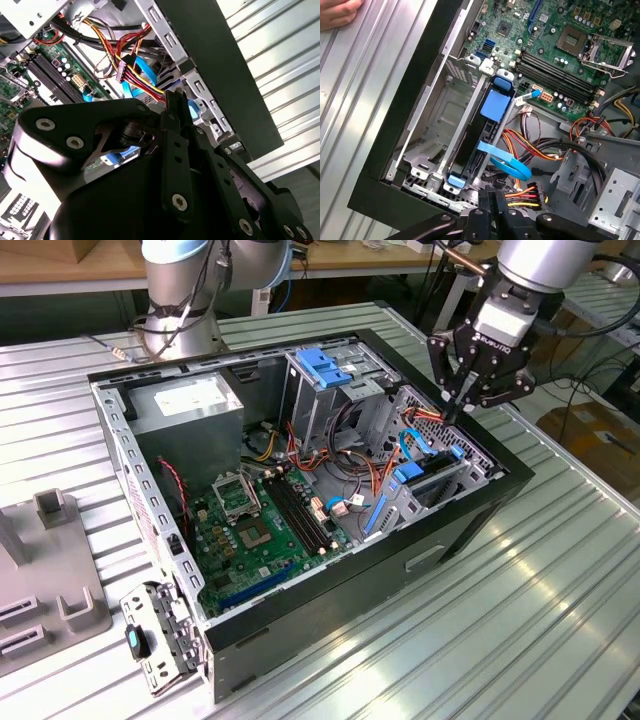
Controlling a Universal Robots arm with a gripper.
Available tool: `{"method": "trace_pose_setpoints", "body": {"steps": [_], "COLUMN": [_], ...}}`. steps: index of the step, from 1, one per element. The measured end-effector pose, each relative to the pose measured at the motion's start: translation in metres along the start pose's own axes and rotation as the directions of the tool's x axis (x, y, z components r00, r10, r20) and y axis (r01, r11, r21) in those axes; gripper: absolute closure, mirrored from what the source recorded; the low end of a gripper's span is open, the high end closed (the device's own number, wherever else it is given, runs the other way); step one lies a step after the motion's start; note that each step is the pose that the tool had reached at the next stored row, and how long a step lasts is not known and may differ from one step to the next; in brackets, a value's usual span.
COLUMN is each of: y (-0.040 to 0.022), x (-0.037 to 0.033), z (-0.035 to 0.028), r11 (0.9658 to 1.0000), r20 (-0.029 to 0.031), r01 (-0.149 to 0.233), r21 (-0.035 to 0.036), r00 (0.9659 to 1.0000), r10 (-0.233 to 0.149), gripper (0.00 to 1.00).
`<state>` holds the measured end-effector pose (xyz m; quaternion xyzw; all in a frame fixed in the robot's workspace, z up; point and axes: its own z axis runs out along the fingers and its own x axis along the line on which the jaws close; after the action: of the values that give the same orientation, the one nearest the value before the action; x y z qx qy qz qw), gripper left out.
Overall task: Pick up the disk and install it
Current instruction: 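Insert the second disk wire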
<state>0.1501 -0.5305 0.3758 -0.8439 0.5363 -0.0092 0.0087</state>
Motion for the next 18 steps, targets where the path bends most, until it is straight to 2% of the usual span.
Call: {"method": "trace_pose_setpoints", "body": {"steps": [6,11,14,16,17,18], "y": [0.0008,0.0035,0.0035,0.0036,0.0036,0.0036], "x": [-0.0004,-0.0016,-0.0017,-0.0017,-0.0017,-0.0017], "z": [0.0000,0.0005,0.0016,0.0026,0.0030,0.0037], "r11": [1.0000,1.0000,0.9984,0.9955,0.9934,0.9896], "r20": [-0.0003,-0.0047,-0.0064,-0.0073,-0.0078,-0.0085], "r01": [0.000,-0.003,-0.057,-0.094,-0.115,-0.144], "r21": [-0.0001,-0.0019,-0.0025,-0.0026,-0.0026,-0.0027], "r00": [1.0000,1.0000,0.9984,0.9955,0.9934,0.9895], "r10": [0.000,0.003,0.057,0.094,0.115,0.144], "gripper": [0.84,0.84,0.84,0.84,0.84,0.84]}}
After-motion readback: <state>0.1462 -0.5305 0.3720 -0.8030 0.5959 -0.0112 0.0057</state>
